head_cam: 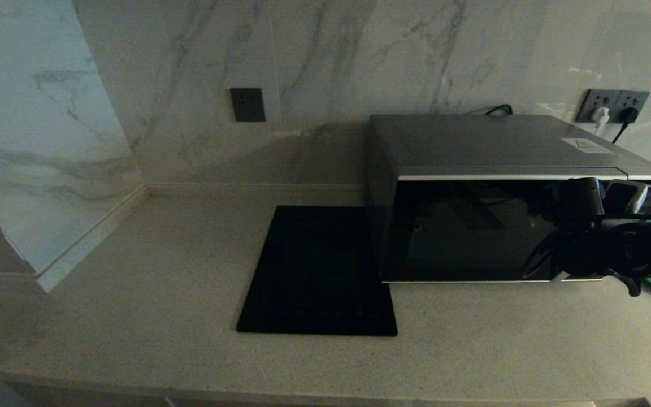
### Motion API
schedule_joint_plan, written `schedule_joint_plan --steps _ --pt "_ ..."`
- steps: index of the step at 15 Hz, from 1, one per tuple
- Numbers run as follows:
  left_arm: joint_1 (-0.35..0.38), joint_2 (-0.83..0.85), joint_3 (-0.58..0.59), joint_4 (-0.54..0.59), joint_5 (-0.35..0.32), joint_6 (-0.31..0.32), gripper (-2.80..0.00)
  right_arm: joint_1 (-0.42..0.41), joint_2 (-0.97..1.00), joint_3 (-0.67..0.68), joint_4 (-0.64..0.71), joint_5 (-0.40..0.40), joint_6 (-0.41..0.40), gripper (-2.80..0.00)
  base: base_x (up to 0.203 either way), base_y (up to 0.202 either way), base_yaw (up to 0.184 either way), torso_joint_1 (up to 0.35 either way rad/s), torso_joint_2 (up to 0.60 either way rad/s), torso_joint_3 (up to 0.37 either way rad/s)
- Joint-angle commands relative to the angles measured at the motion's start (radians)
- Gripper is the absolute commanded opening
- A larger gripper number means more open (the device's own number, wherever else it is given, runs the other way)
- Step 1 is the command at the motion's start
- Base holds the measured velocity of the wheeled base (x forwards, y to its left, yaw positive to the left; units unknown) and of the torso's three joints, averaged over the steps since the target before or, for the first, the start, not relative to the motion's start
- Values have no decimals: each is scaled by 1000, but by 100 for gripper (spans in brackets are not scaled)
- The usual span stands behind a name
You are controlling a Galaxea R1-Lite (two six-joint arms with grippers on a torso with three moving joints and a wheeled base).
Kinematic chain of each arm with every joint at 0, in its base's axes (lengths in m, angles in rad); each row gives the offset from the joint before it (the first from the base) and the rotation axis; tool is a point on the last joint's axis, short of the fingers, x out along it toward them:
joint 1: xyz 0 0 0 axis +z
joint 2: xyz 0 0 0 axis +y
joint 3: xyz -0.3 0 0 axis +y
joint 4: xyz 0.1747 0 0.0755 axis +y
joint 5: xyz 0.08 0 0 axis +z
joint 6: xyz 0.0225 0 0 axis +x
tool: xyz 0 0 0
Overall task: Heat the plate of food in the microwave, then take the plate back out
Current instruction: Open the microwave oven
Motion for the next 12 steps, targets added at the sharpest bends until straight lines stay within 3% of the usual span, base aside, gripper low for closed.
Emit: schedule_joint_plan --steps 1,5,6,7,12 --pt "2 1 0 0 1 -1 -280 1 -2 -3 -1 -8 3 0 0 0 0 0 0 0" --pt "1 0 0 0 0 -1 -280 0 6 -2 -1 -8 6 0 0 0 0 0 0 0" --pt "2 0 0 0 1 -1 -280 0 7 1 -3 -8 7 -79 0 0 0 0 0 0" --pt "2 2 0 -1 1 -1 -280 0 7 3 -4 -8 7 -280 0 0 0 0 0 0" --pt "1 1 0 0 0 -1 -280 0 10 11 -27 -8 7 -280 0 0 0 0 0 0"
